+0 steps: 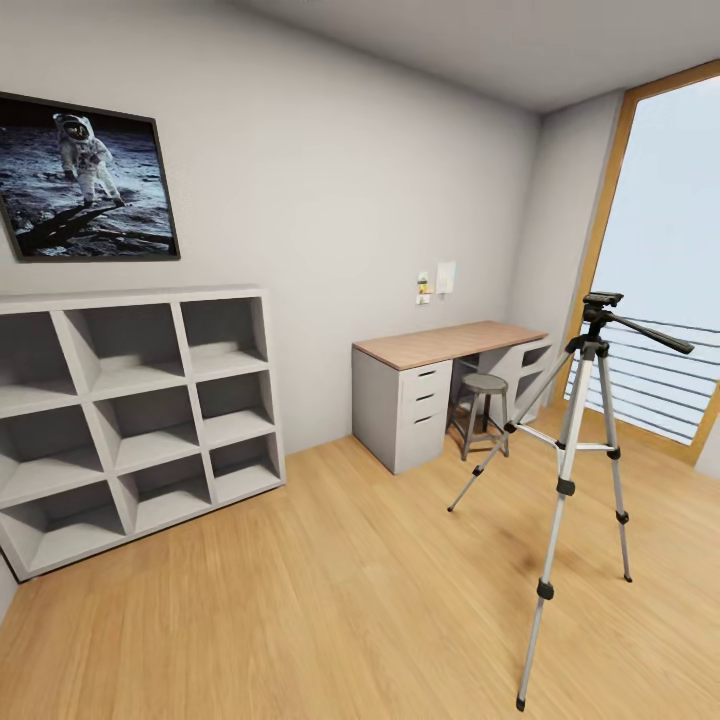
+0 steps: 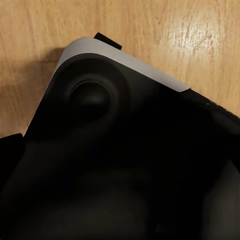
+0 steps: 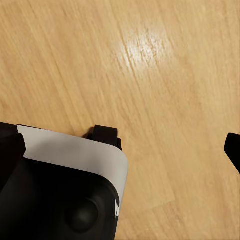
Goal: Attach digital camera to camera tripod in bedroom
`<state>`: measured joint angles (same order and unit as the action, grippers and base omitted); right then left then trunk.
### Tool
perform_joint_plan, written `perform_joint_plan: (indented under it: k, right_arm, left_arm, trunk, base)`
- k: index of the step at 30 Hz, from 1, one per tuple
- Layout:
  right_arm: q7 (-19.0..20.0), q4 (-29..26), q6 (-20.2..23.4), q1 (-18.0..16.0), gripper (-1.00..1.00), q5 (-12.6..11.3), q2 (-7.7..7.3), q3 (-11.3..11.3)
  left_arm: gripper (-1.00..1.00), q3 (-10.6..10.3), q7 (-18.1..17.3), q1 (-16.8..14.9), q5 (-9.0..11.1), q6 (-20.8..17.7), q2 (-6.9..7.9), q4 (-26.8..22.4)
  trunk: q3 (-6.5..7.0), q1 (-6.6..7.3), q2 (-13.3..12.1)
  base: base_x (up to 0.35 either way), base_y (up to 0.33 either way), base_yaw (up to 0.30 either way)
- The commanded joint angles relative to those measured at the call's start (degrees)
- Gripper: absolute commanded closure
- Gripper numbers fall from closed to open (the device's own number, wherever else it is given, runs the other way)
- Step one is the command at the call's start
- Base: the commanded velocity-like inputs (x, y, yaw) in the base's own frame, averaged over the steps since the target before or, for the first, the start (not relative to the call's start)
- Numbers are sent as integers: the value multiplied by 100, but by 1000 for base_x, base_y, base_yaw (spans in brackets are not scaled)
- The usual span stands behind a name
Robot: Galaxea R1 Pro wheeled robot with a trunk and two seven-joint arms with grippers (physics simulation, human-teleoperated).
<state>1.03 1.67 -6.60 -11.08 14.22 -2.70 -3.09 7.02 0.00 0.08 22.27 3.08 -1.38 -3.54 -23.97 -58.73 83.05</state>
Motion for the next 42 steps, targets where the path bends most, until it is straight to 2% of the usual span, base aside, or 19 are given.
perform_joint_plan:
  k: [1,16,20,23,24,28,29,31,35,36,42]
  right_arm:
    - [11,18,-34,-8,-100,37,-3,-34]
    - [12,-34,12,-8,-100,30,4,-24]
    - [-23,-326,62,12,-100,7,0,-44]
    - [-93,-807,114,36,-100,-24,5,-64]
    - [-176,-1220,189,40,-100,-48,12,-75]
    - [-420,-2062,492,11,-100,-107,49,-87]
    - [-664,-2756,1060,-200,-100,-222,91,-93]
    - [-729,-2924,1395,-475,-100,-334,105,-94]
    - [-770,-2982,1678,-856,-100,-503,120,-95]
    - [-780,-2981,1755,-1015,-100,-589,123,-95]
    - [-793,-2978,1868,-1424,-100,-835,128,-96]
  left_arm:
    - [-100,45,0,1,-12,9,-3,-6]
    - [-100,23,3,1,-25,9,34,-62]
    - [-100,20,53,1,-32,-56,192,-614]
    - [-100,21,101,1,-31,-197,336,-1208]
    - [-100,25,136,1,-27,-394,459,-1632]
    - [-100,32,244,-14,-24,-1096,716,-2496]
    - [-100,35,496,-77,-18,-2273,900,-3483]
    - [-100,35,647,-246,-12,-2849,935,-3913]
    - [-100,33,761,-623,-2,-3289,932,-4241]
    - [-100,32,787,-858,6,-3407,910,-4316]
    - [-100,30,800,-1570,13,-3565,723,-4396]
  trunk:
    - [-5,0,3]
    - [-5,0,3]
    - [-5,0,3]
    - [-5,0,3]
    - [-5,0,3]
    - [-5,0,3]
    - [-5,0,3]
    - [-5,0,3]
    - [-5,0,3]
    - [-5,0,3]
    - [-5,0,3]
  base:
    - [0,0,0]
    - [0,0,0]
    - [0,0,0]
    - [0,0,0]
    - [0,0,0]
    - [0,0,0]
    - [0,0,0]
    - [0,0,0]
    - [0,0,0]
    - [0,0,0]
    - [0,0,0]
